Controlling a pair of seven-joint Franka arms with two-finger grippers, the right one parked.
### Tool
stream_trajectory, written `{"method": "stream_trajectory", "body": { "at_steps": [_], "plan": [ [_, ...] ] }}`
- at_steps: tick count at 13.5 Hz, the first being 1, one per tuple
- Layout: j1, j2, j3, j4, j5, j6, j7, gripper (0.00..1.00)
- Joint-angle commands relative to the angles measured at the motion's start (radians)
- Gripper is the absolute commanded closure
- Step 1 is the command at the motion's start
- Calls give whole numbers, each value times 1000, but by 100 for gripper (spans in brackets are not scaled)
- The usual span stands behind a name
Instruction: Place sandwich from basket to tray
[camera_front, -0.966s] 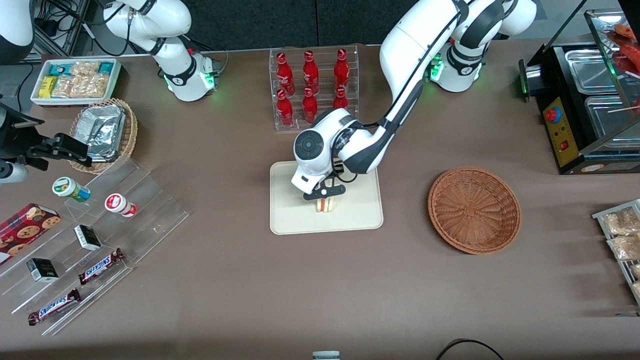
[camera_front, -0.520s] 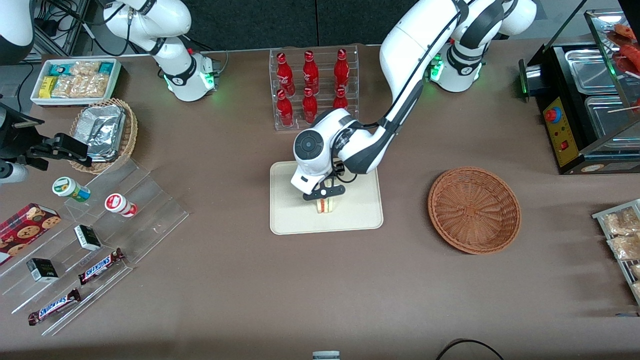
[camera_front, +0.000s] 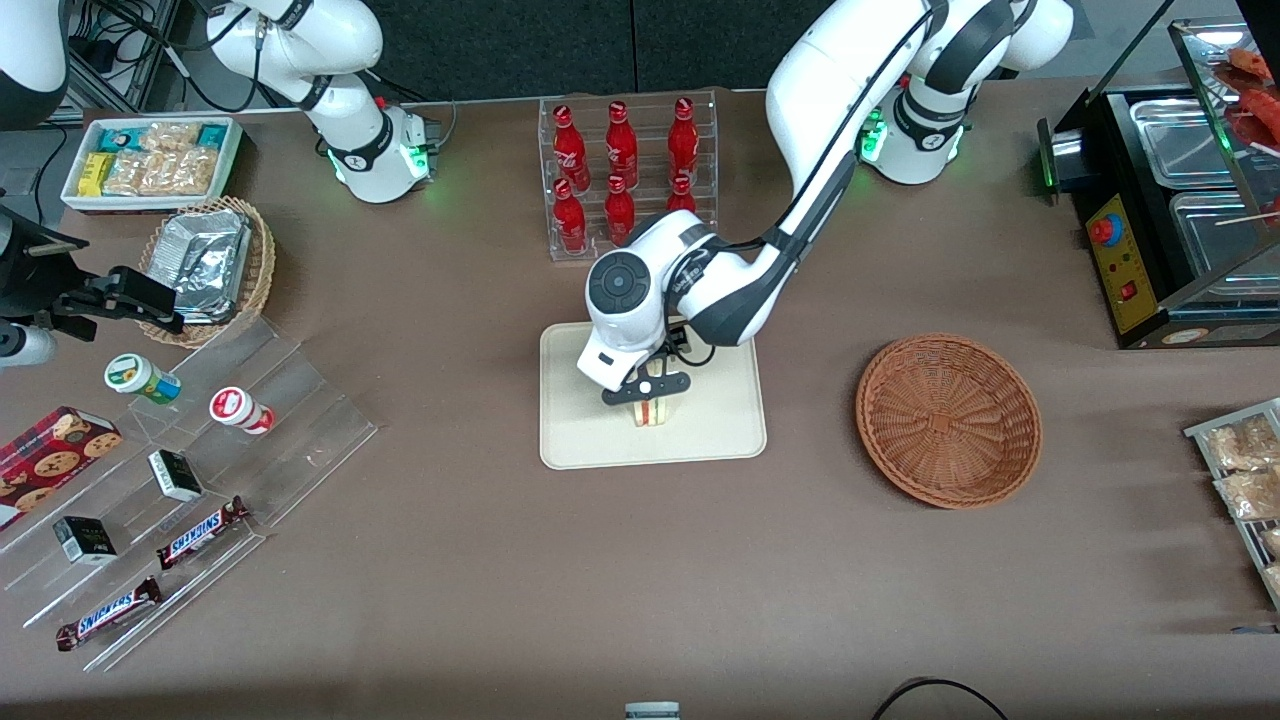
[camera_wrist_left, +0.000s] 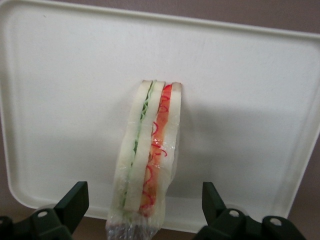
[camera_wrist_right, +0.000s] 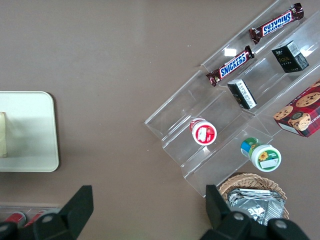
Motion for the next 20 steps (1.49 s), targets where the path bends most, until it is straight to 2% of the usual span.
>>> {"method": "stream_trajectory", "body": {
  "at_steps": [1, 4, 8, 9, 13, 20],
  "plan": [
    [12, -14, 3, 72, 17, -94, 12, 0],
    [73, -60, 0, 102, 6, -178, 57, 0],
    [209, -163, 0, 81, -34, -289, 289, 0],
    [233, -172, 0, 72, -25, -304, 317, 0],
    [325, -279, 4, -22, 18, -312, 420, 0],
    [501, -424, 1, -147, 1, -330, 612, 0]
  ]
}}
